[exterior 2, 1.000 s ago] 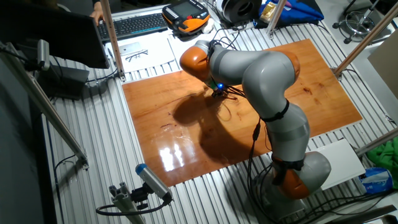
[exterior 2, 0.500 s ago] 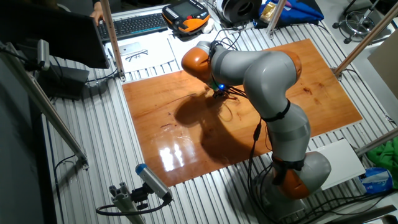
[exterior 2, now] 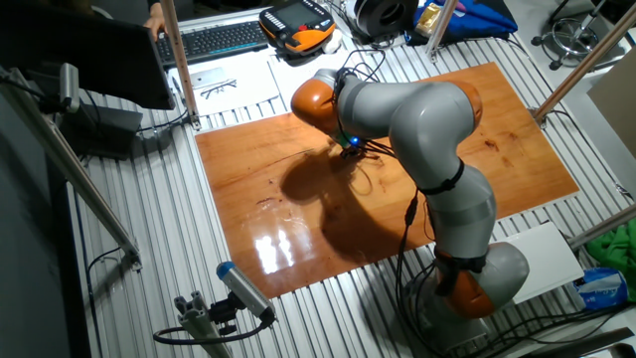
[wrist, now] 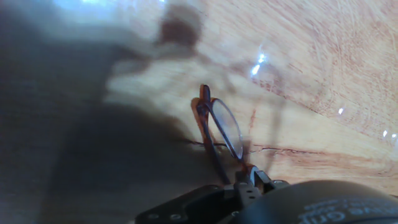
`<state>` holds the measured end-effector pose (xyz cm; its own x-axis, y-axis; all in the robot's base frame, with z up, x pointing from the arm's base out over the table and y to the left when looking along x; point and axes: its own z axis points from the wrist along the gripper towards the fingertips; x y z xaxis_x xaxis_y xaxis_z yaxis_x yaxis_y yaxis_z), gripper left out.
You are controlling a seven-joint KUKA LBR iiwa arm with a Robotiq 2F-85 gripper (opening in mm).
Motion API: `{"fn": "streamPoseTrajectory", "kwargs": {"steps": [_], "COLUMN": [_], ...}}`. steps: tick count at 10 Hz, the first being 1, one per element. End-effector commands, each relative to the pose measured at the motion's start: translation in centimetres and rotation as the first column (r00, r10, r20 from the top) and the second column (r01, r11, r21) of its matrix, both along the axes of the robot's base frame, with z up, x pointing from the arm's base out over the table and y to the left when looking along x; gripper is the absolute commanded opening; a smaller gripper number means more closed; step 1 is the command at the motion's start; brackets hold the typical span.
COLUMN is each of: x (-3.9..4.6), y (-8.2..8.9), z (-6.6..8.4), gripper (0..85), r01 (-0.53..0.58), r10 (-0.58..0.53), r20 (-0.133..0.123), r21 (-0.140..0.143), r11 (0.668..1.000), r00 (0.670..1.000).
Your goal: Unfold the leg of the glasses (with one hand)
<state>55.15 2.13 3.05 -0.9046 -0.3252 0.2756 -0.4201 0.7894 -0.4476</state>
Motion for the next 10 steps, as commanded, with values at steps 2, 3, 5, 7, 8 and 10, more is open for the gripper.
{"fn": "streamPoseTrajectory", "kwargs": {"steps": [2, 3, 5, 7, 8, 10], "x": [-0.2, -0.25, -0.1, 0.26, 0.4, 0.42], "y": [0.23, 0.27, 0.27, 0.2, 0.28, 0.35], "z": [0.01, 0.1, 0.31, 0.66, 0.76, 0.76], "gripper": [17.0, 17.0, 17.0, 17.0, 17.0, 34.0], "r01": [0.004, 0.007, 0.011, 0.013, 0.017, 0.019], "r10": [-0.004, -0.007, -0.012, -0.013, -0.018, -0.02], "r20": [0.004, 0.006, 0.01, 0.013, 0.021, 0.038], "r21": [0.001, 0.004, 0.008, 0.013, 0.012, 0.014], "r11": [1.0, 1.0, 1.0, 1.0, 1.0, 1.0], "r00": [1.0, 1.0, 1.0, 1.0, 1.0, 0.999]}}
